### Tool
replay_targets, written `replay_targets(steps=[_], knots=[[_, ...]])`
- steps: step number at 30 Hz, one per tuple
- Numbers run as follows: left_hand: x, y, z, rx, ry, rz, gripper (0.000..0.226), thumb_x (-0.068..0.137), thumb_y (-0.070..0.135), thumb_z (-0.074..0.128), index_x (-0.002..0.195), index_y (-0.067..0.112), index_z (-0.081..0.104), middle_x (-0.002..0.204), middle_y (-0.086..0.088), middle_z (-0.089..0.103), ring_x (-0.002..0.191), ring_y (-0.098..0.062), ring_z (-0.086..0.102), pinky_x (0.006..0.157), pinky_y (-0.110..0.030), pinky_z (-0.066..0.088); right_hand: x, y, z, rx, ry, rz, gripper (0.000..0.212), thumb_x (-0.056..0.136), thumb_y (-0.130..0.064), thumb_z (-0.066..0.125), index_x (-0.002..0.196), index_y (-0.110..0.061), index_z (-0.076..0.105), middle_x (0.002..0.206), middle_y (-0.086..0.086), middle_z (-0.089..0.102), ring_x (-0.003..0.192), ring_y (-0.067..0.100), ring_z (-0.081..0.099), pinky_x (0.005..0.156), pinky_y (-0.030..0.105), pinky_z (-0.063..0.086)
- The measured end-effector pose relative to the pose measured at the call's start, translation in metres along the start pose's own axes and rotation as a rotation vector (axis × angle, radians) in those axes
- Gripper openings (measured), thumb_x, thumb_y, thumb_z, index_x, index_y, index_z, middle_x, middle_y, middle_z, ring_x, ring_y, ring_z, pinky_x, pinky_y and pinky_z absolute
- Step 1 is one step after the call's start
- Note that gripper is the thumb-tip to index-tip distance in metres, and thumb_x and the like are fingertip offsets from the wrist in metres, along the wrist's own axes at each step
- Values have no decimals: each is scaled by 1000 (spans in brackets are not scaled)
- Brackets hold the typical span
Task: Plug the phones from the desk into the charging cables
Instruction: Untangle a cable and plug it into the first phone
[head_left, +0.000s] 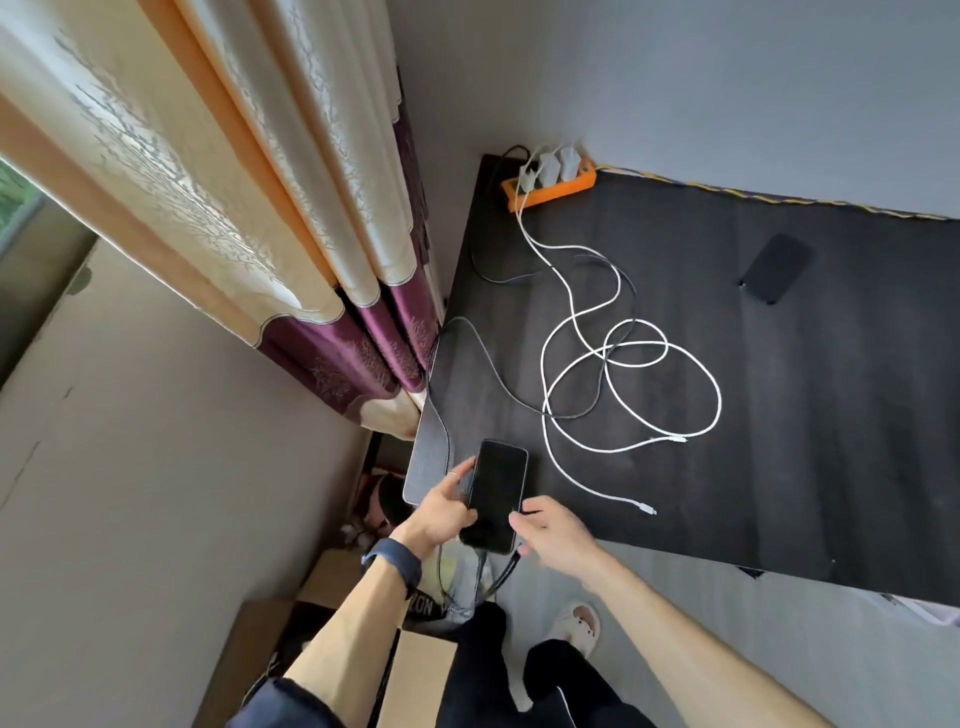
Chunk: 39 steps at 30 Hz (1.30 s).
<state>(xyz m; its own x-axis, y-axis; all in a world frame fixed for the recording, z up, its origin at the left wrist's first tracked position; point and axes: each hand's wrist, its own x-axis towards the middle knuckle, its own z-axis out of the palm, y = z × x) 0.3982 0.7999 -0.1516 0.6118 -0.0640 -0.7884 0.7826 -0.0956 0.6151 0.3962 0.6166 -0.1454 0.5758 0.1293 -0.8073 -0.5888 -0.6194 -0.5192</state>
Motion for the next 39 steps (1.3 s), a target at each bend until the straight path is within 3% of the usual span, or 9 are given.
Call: replay_targets(steps=[2, 5, 7, 10, 16, 25, 30, 35, 39], knots=[[8, -2, 7, 13, -26, 10, 78, 87, -26, 40, 150, 20, 32, 130, -22, 60, 101, -23, 61, 64, -15, 52, 7, 2, 0, 23, 101, 35, 19, 97, -27, 59, 114, -18, 58, 104, 1, 70, 67, 18, 69, 49, 15, 45], [17, -11, 12, 21, 13, 33, 76, 86, -27, 38, 152, 10, 29, 143, -22, 52, 122, -31, 56, 75, -14, 54, 17, 6, 1, 43, 137, 78, 15, 93, -23, 65, 107, -18, 60, 99, 1, 73, 61, 16, 67, 61, 27, 55], [17, -11, 12, 74, 70, 8, 77, 87, -19, 41, 155, 15, 27, 136, -17, 59, 122, -29, 59, 88, -22, 54, 27, 4, 5, 44, 131, 82, 19, 90, -23, 68, 107, -20, 60, 99, 0, 74, 69, 17, 69, 77, 37, 60], [15, -8, 8, 277, 248, 22, 73, 89, 2, 51, 154, 27, 28, 123, -11, 70, 114, -27, 64, 98, -34, 50, 42, -10, 11, -2, 186, 50, 15, 91, -27, 66, 105, -27, 62, 104, -2, 76, 90, 21, 72, 91, 38, 56], [19, -5, -5, 532, 426, 93, 72, 92, 24, 60, 155, 15, 26, 142, -14, 50, 133, -32, 43, 111, -41, 37, 55, -40, 32, -20, 265, 2, 20, 95, -22, 61, 113, -20, 67, 111, 0, 75, 106, 22, 68, 95, 30, 50], [33, -11, -14, 699, 449, 208, 75, 90, 29, 66, 155, 16, 29, 142, -10, 39, 127, -32, 38, 110, -38, 36, 55, -38, 43, 43, 331, -63, 33, 95, -10, 57, 125, -19, 69, 119, 1, 68, 107, 19, 66, 101, 29, 48], [38, -11, -14, 660, 467, 180, 76, 92, 25, 64, 156, 16, 25, 142, -10, 37, 126, -31, 39, 109, -39, 38, 55, -38, 38, 20, 150, -94, 58, 91, 7, 44, 142, -19, 55, 127, 1, 61, 98, 12, 59, 92, 16, 43], [41, -6, -18, 626, 486, 169, 73, 93, 25, 63, 156, 16, 26, 144, -10, 36, 128, -32, 39, 109, -39, 37, 62, -42, 35, 24, 53, -64, 69, 90, 8, 42, 150, -26, 44, 122, -7, 51, 105, 14, 57, 106, 33, 48], [52, 0, -22, 613, 487, 190, 74, 92, 26, 64, 156, 19, 27, 143, -8, 37, 129, -30, 39, 109, -38, 38, 68, -44, 34, 20, 24, -46, 77, 87, 6, 45, 153, -34, 36, 122, -7, 51, 114, 18, 58, 108, 33, 46]])
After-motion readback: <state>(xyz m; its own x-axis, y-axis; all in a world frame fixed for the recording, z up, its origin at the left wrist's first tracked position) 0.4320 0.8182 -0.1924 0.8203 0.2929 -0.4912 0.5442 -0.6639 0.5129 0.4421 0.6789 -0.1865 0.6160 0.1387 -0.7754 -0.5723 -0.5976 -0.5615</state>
